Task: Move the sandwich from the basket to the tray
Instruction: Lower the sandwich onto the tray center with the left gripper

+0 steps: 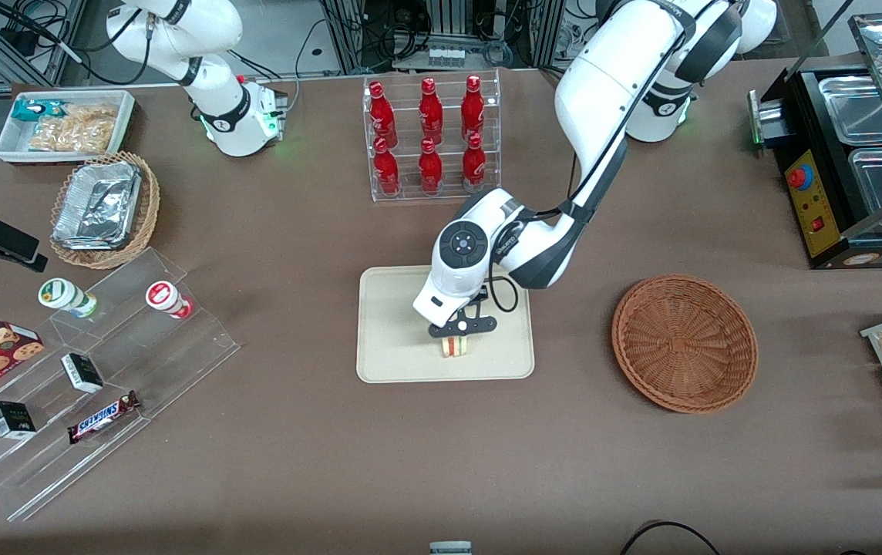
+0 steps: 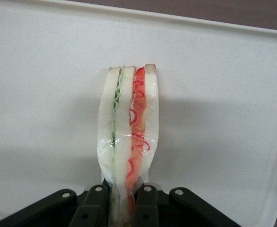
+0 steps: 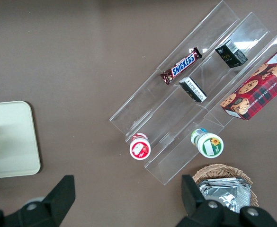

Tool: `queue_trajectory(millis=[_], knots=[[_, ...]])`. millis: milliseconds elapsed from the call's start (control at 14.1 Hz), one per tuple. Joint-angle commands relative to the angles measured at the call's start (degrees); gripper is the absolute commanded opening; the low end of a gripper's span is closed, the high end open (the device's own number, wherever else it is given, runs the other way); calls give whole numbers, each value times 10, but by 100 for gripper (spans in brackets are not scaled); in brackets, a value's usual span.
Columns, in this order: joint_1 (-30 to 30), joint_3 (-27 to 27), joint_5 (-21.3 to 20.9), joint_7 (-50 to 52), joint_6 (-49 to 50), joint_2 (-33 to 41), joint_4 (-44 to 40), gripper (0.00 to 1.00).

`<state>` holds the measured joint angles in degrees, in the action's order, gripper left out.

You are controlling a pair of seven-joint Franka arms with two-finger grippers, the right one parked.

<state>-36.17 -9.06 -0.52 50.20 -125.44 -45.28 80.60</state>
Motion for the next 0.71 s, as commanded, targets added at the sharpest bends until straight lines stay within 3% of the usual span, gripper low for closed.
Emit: queue_trajectory(millis=[0, 354, 637], knots=[[1, -2, 4, -5, -7, -10, -14, 100], [1, -1, 1, -5, 4, 8, -17, 100], [6, 1, -4, -6, 80, 62, -17, 100]])
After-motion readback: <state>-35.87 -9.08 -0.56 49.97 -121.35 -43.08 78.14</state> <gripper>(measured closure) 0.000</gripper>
